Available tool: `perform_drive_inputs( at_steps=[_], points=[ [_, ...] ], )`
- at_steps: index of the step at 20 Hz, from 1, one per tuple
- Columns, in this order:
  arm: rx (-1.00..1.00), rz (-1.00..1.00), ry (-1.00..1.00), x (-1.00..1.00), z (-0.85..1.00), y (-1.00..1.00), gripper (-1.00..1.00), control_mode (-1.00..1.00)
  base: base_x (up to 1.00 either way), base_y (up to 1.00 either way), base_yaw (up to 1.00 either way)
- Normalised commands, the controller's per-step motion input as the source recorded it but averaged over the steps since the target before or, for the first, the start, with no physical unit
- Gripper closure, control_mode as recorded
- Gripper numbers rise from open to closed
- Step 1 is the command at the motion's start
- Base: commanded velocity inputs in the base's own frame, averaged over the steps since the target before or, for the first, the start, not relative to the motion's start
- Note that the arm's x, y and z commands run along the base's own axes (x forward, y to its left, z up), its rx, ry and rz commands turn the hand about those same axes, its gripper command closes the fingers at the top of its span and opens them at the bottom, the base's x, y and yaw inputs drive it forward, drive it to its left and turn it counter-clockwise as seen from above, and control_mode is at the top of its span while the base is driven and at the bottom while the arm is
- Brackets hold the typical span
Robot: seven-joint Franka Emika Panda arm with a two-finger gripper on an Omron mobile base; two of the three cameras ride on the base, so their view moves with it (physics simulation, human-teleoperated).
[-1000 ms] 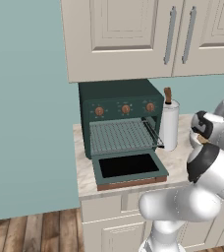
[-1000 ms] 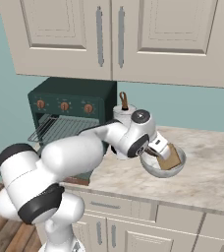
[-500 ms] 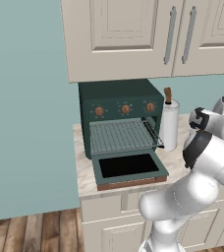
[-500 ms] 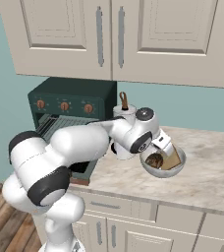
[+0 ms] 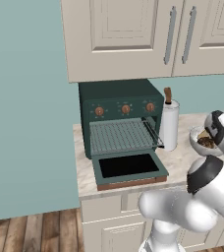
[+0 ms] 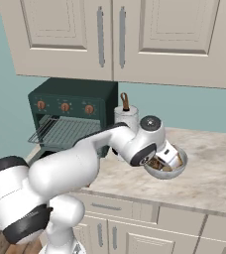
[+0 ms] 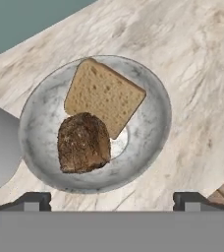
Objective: Pick up the heated bread from the toaster oven and place it in the bowl. Then move the bread bowl to the dining counter.
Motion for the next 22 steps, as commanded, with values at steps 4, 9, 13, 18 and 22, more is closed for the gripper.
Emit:
perform_drive_inputs(
  at_steps=[4, 9, 13, 18, 22],
  points=[
    [0.10, -0.11, 0.01, -0.49, 0.00, -0.05, -1.00, -1.00, 0.00, 0.00, 0.00],
    [0.23, -0.19, 0.18, 0.09, -0.03, -0.41, -1.00, -1.00, 0.00, 0.00, 0.00],
    [0.26, -0.12, 0.02, 0.22, 0.00, -0.26, -1.00, -1.00, 0.00, 0.00, 0.00],
    [0.15, -0.05, 0.00, 0.25, -0.03, -0.07, -1.00, -1.00, 0.00, 0.00, 0.00],
    [0.13, 0.00, 0.05, 0.15, -0.39, -0.01, -1.00, -1.00, 0.00, 0.00, 0.00]
  ],
)
